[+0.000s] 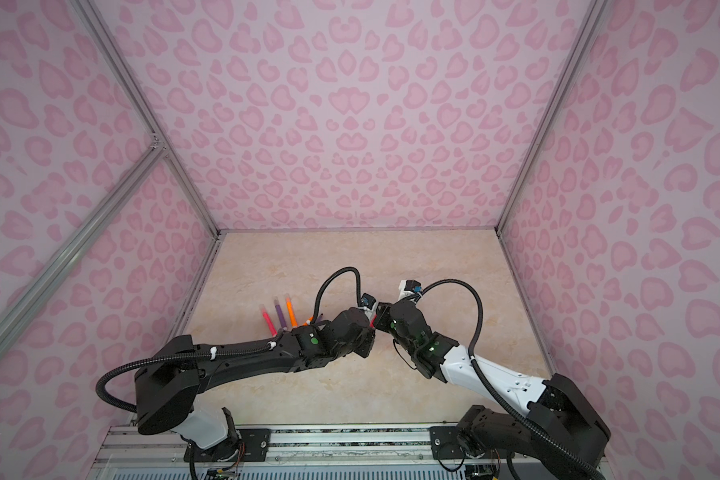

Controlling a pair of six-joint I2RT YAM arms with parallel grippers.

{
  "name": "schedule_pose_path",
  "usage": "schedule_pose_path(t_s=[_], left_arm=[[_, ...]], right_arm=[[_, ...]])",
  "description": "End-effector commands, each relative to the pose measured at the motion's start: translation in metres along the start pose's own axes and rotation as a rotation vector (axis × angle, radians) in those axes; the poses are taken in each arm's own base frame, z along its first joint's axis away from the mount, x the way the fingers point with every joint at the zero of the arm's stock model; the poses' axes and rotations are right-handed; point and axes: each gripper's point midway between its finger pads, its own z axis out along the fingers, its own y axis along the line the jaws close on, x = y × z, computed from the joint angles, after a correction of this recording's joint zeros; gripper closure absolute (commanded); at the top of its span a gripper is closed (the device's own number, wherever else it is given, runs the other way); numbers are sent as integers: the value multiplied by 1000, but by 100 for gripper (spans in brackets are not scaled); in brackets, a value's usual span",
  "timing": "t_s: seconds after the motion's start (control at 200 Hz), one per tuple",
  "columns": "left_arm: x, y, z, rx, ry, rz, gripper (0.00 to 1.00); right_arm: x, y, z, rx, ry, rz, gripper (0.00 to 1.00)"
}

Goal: Insert the pens into the pen caps
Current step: 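Carry the clear cap over the pink marker tip held by the left gripper, then lower the clear cap onto the pink marker tip with the right gripper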

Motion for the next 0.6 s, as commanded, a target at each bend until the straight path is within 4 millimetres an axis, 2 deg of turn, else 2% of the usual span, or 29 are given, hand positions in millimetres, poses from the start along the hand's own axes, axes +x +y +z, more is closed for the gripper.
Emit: schedule_pose_path(t_s=[0.0,0.205,0.355,0.525,0.595], left_arm=[[-11,5,-6,-21,-46,-23,97],[-17,4,-17,16,-91,-42,97],[-28,7,-36,103,-164,-95,97],[-36,20,-57,201,-222,-171,97],[-39,18,-64,229,-234,-165,97]], right_arm=[[-4,7,0,-12,-25,-5,100],[4,25,-1,-66,-25,-40,100],[9,38,-4,-107,-30,-59,100],[13,55,-9,-162,-34,-90,100],[15,65,-13,-186,-40,-118,100]])
